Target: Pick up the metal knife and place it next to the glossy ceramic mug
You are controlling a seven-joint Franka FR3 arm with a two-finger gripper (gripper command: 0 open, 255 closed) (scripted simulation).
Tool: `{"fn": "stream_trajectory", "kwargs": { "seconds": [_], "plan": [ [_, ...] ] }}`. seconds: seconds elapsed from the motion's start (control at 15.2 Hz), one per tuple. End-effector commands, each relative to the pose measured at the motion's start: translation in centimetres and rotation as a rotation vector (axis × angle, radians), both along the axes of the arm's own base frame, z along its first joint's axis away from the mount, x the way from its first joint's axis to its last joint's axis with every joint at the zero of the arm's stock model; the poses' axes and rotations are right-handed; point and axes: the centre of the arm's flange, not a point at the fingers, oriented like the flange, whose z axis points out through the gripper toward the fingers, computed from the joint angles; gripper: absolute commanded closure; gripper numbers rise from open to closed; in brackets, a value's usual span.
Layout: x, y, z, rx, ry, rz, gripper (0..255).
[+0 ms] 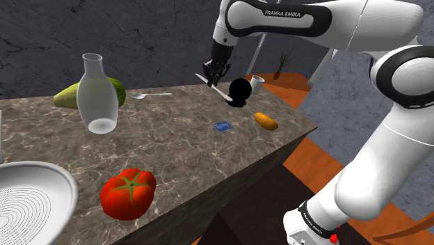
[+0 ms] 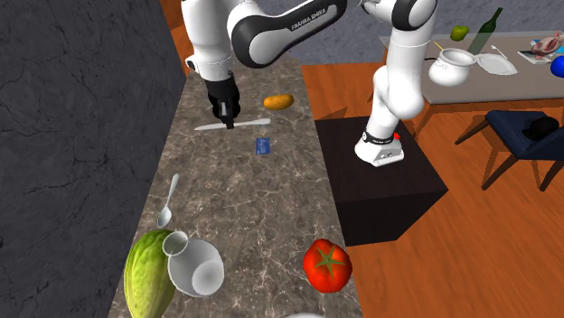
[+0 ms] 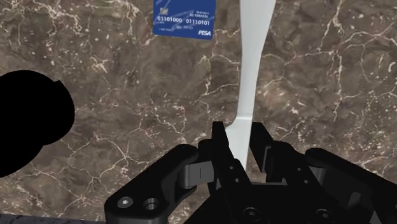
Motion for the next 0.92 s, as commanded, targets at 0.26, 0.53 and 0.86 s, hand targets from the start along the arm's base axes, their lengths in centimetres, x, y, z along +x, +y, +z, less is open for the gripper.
{"fn": "stream_trajectory", "kwargs": {
  "seconds": [0.26,0.53,0.86],
  "plan": [
    [-0.2,-8.0,0.2,0.000,0.000,0.002,255],
    [-0.3,-13.3,0.2,0.000,0.000,0.002,255],
    [-0.4,-19.9,0.2,0.000,0.000,0.002,255]
  ]
}}
